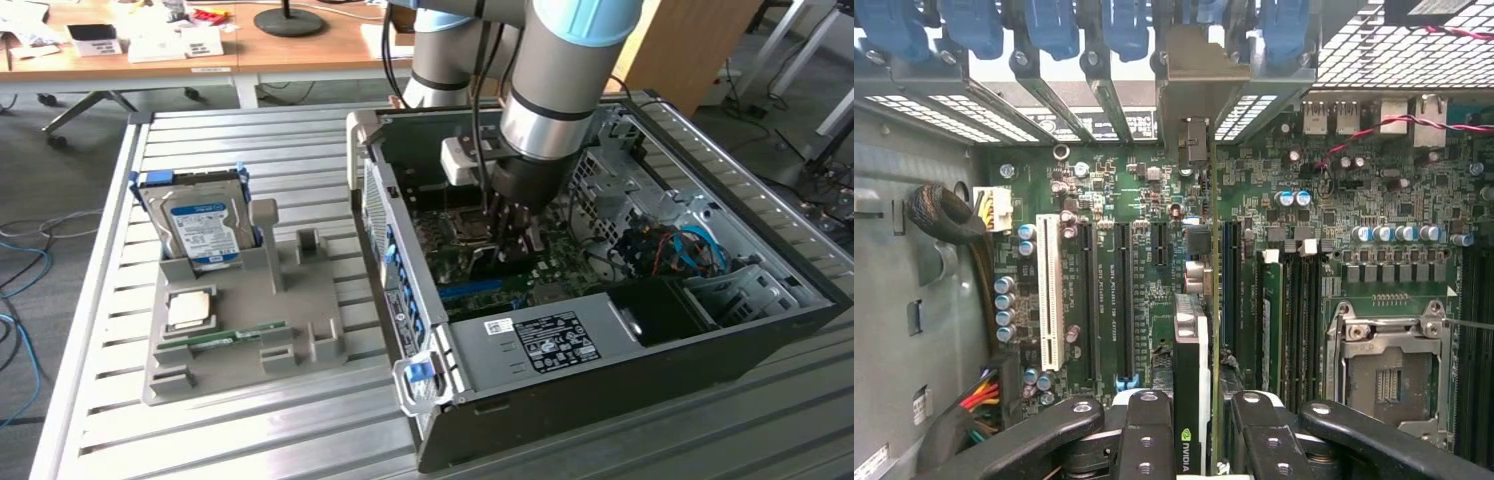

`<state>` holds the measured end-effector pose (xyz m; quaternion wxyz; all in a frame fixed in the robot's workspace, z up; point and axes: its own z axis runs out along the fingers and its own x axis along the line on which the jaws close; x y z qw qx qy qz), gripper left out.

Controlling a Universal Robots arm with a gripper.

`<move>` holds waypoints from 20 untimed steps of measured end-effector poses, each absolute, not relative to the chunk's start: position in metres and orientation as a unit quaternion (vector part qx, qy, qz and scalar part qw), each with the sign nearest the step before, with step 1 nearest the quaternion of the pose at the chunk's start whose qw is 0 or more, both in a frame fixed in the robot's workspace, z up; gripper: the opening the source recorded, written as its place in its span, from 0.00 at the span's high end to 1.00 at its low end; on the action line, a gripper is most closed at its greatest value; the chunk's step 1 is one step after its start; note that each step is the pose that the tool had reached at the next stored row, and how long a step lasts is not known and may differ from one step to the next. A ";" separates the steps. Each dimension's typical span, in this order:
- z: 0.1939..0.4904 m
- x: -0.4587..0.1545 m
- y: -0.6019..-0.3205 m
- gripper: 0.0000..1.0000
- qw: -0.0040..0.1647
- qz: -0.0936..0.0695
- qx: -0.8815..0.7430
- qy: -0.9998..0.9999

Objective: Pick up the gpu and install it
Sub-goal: 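Insert the gpu into the slot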

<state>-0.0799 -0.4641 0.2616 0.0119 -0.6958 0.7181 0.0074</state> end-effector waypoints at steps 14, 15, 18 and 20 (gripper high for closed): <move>0.257 -0.083 -0.464 0.73 0.012 0.007 -0.696 0.718; 0.257 -0.083 -0.464 0.73 0.012 0.007 -0.696 0.718; 0.257 -0.084 -0.464 0.73 0.012 0.007 -0.696 0.718; 0.256 -0.084 -0.464 0.73 0.012 0.007 -0.696 0.718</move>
